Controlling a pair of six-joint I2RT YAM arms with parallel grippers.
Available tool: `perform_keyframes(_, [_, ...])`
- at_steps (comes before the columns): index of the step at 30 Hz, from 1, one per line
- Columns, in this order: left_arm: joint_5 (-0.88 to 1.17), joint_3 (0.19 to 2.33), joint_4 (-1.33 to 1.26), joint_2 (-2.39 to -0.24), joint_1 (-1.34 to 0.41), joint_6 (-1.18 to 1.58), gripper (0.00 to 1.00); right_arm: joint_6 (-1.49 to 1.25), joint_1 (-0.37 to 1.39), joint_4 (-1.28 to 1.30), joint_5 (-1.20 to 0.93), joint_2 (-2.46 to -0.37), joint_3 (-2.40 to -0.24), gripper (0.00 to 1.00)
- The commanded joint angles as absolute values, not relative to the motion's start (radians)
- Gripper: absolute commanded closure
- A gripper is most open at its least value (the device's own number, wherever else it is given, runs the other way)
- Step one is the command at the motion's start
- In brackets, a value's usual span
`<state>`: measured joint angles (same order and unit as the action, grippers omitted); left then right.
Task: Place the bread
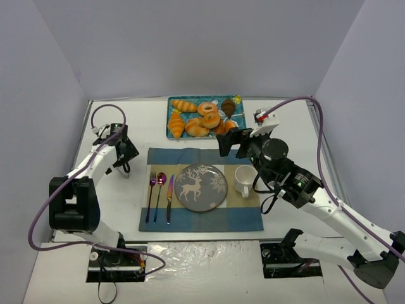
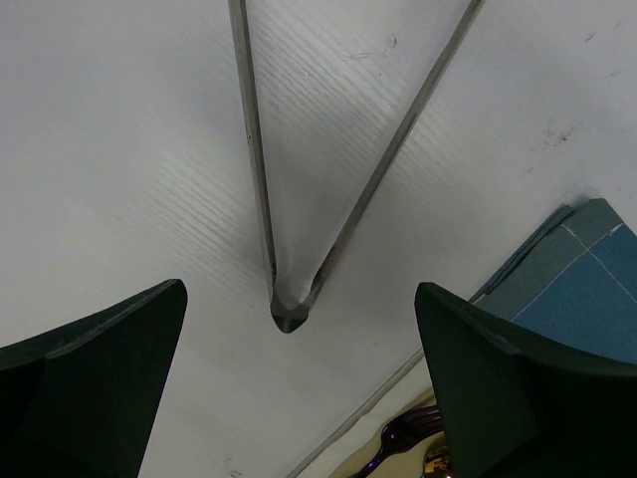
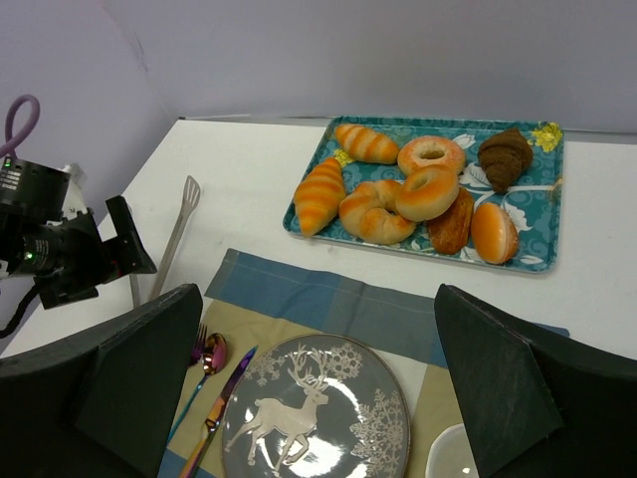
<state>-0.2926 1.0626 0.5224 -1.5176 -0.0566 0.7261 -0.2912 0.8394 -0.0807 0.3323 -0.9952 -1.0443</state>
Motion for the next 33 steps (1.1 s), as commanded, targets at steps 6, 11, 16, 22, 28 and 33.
perform_keyframes(6, [-0.295, 1.108, 0.428, -1.607, -0.051, 0.743, 0.03, -0.271, 0.834, -0.170, 0.332, -0.905, -0.991, 0.00])
perform_keyframes(11, [-0.302, 1.120, 0.426, -1.649, -0.049, 0.730, 0.03, -0.271, 0.834, -0.169, 0.330, -0.884, -0.963, 0.00])
perform_keyframes(16, [-0.310, 1.131, 0.421, -1.686, -0.048, 0.715, 0.03, -0.263, 0.833, -0.169, 0.340, -0.883, -0.953, 0.00])
perform_keyframes(22, [-0.315, 1.159, 0.421, -1.743, -0.036, 0.683, 0.03, -0.262, 0.831, -0.175, 0.332, -0.899, -0.942, 0.00])
perform_keyframes(28, [-0.324, 1.187, 0.423, -1.795, -0.011, 0.644, 0.03, -0.273, 0.831, -0.193, 0.324, -0.910, -0.920, 0.00])
perform_keyframes(33, [-0.302, 1.190, 0.393, -1.817, 0.035, 0.616, 0.03, -0.281, 0.828, -0.207, 0.321, -0.912, -0.905, 0.00])
